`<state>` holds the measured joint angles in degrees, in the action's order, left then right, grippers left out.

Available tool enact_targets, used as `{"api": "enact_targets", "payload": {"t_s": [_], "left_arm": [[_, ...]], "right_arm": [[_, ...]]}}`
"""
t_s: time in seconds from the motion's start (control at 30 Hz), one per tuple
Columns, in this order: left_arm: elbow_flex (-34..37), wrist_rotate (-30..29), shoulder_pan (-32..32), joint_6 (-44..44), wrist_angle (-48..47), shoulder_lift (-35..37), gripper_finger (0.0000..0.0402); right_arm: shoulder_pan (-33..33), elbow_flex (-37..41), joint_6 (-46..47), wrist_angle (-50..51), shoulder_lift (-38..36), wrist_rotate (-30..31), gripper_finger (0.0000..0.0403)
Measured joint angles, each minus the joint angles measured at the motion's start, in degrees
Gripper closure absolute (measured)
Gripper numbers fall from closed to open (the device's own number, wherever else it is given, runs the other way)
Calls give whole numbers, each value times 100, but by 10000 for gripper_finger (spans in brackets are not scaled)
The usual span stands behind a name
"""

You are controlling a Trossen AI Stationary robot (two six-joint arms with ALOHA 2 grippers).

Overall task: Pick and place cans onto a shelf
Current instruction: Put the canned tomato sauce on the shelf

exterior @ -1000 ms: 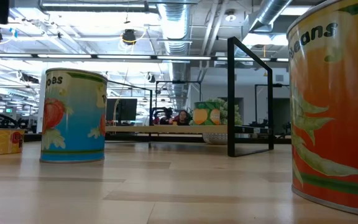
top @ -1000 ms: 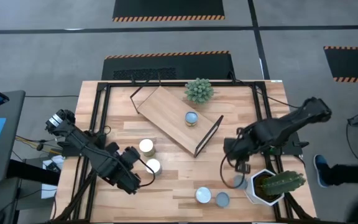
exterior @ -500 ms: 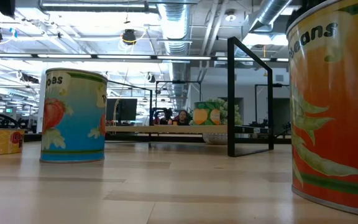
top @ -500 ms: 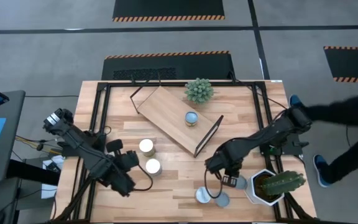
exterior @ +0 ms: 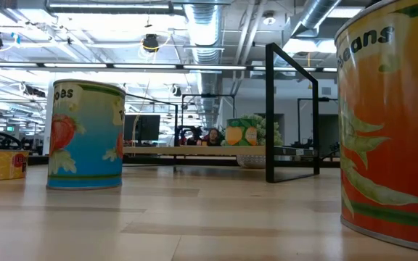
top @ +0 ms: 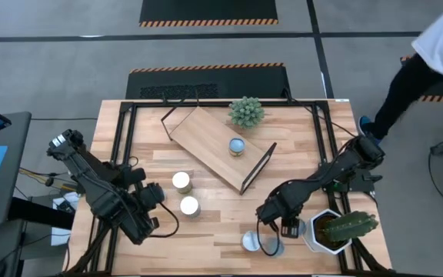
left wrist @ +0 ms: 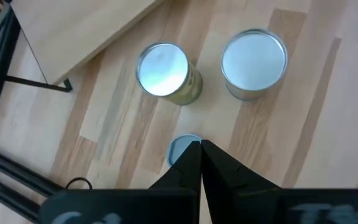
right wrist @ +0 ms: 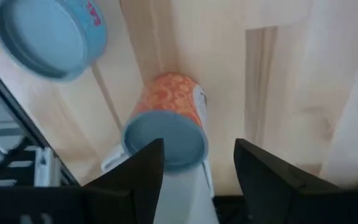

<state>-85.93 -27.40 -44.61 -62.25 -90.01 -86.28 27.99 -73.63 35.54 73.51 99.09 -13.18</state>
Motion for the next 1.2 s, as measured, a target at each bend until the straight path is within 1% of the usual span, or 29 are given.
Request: {"api": "enact_targets", "payload": {"t_s": [0.2, 0.37, 0.43, 0.73, 0.83, 1.03, 1.13, 1.2], "left_arm": [[0, -7, 6, -204, -1, 0, 401], [0, -7, 6, -291, 1, 0, 401], [0, -7, 6, -293, -1, -2, 401], [0, -31, 8, -293, -1, -2, 401], [0, -40, 8, -293, -1, -2, 401], [0, -59, 10, -293, -1, -2, 401], [0, -66, 8, -344, 0, -4, 401], [0, -74, 8, -350, -1, -4, 401]], "right_arm": [[10, 125, -199, -69, -24, 148, 190], [15, 500, -243, -108, -24, 102, 193], [14, 560, -248, -132, -26, -12, 192], [96, 852, -98, -1032, -30, -270, 193], [98, 937, 17, -1104, -28, -197, 197], [69, 1096, 45, -1405, -41, -254, 205], [69, 1203, 72, -1692, -56, -437, 212], [71, 1207, 181, -1731, -55, -454, 226]]}}
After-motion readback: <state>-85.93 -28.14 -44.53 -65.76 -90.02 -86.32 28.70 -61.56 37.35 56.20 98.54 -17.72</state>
